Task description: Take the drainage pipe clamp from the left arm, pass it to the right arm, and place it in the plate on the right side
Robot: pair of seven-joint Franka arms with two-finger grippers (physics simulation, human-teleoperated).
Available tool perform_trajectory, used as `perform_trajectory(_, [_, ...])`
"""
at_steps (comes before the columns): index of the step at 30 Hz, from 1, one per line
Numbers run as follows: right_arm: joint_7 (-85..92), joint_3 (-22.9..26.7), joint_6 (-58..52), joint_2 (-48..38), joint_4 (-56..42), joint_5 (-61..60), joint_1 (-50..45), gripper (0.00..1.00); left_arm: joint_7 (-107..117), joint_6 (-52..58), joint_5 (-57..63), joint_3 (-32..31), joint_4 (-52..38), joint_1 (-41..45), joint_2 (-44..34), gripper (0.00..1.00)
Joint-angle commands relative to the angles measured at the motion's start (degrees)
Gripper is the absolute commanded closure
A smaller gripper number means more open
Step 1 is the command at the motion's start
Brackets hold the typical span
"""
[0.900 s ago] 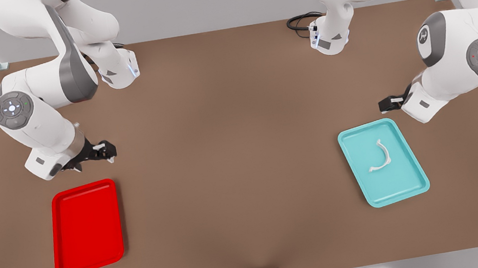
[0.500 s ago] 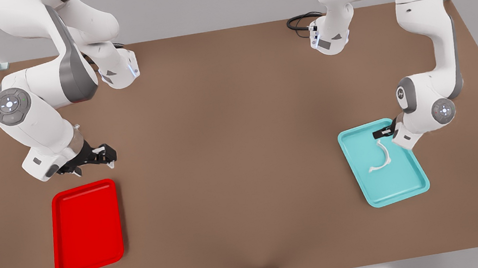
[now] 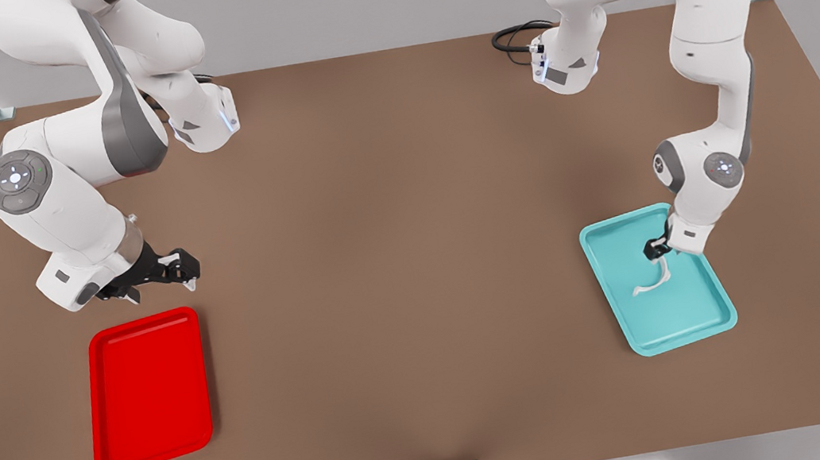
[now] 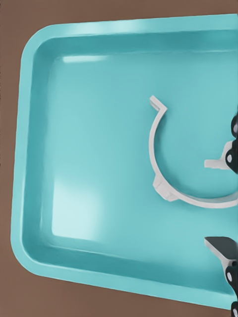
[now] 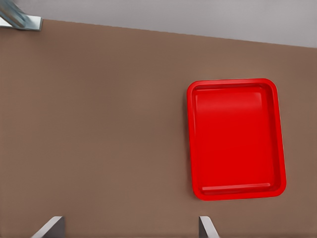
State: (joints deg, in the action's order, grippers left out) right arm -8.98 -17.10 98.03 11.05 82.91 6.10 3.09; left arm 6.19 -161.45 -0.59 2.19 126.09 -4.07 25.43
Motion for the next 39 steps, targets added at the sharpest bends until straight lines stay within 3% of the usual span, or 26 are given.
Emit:
perform_trajectory(1, [-0.7,0.0,0.1,-0.1,0.0,0.0,0.1,0.00,1.9,-3.6,0.1,0.0,0.3,-0.1,0.1,0.33])
perform_trajectory(3, [-0.7,0.0,0.1,-0.1,0.0,0.0,0.1,0.00,1.9,-3.6,0.1,0.0,0.4,-0.1,0.5,0.47])
perform_trajectory(8, [-0.7,0.0,0.1,-0.1,0.0,0.0,0.1,0.00,1.9,-4.0,0.1,-0.1,0.3,-0.5,1.4,0.50])
perform_trajectory(15, [-0.7,0.0,0.1,-0.1,0.0,0.0,0.1,0.00,2.0,-4.7,0.1,-0.1,0.4,-0.6,2.4,0.60])
perform_trajectory(28, [-0.7,0.0,0.2,-0.1,0.0,0.0,0.1,0.00,2.0,-4.7,0.1,-0.1,3.3,-0.6,1.2,0.62])
perform_trajectory(33, [-0.7,0.0,0.1,-0.1,0.0,0.0,0.0,0.00,2.1,-4.6,0.1,-0.1,3.9,-0.6,0.9,0.75])
perform_trajectory(39, [-0.7,0.0,0.2,-0.1,0.0,0.0,0.1,0.00,2.2,-4.7,0.1,-0.1,3.9,-0.6,1.3,0.79])
